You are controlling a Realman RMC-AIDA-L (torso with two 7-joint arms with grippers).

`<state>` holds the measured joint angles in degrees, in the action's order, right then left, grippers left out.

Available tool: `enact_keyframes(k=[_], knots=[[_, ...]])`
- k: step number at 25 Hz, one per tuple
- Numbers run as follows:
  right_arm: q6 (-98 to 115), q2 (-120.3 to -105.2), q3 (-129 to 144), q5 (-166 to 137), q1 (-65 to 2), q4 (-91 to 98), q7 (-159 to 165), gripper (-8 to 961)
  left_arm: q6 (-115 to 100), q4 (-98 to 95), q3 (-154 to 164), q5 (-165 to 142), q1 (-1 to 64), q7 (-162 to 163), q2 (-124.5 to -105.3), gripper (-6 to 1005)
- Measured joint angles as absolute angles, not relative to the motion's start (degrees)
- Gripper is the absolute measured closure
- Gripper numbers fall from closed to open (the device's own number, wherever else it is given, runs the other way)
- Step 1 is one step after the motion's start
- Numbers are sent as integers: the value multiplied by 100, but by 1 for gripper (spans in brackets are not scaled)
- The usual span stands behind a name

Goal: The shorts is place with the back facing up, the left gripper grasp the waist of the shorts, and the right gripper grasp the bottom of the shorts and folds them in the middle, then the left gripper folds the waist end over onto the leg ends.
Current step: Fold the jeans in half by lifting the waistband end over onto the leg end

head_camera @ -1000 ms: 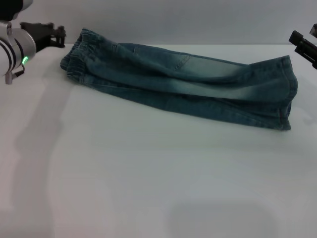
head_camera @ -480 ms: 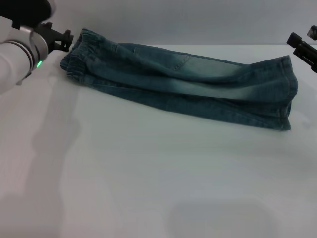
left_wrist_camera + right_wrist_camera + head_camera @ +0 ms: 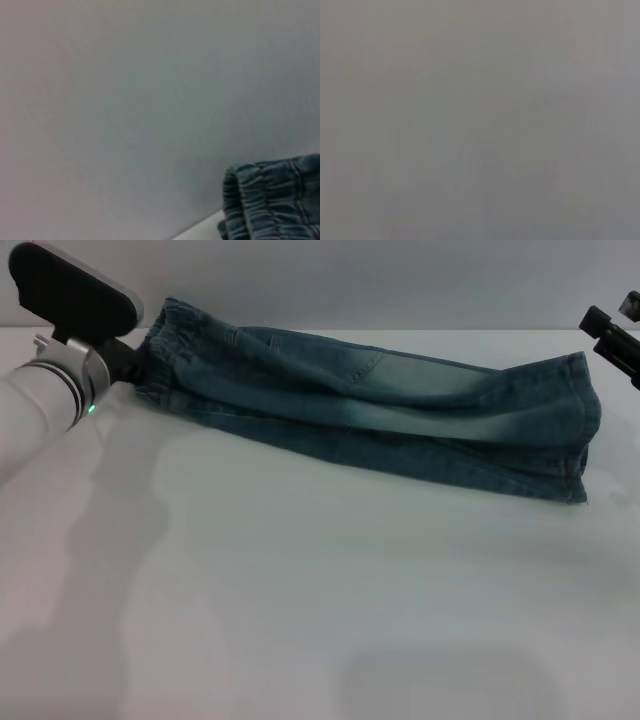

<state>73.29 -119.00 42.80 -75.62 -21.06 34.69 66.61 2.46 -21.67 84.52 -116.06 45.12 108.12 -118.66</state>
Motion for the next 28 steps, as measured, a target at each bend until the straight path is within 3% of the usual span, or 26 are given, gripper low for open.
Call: enact_keyframes(k=[28], knots=[[7407,-11873,4052,-7558,-1983,3211,6543,301,-818,-2816,9101,-11607,4175,10836,-11882,519]])
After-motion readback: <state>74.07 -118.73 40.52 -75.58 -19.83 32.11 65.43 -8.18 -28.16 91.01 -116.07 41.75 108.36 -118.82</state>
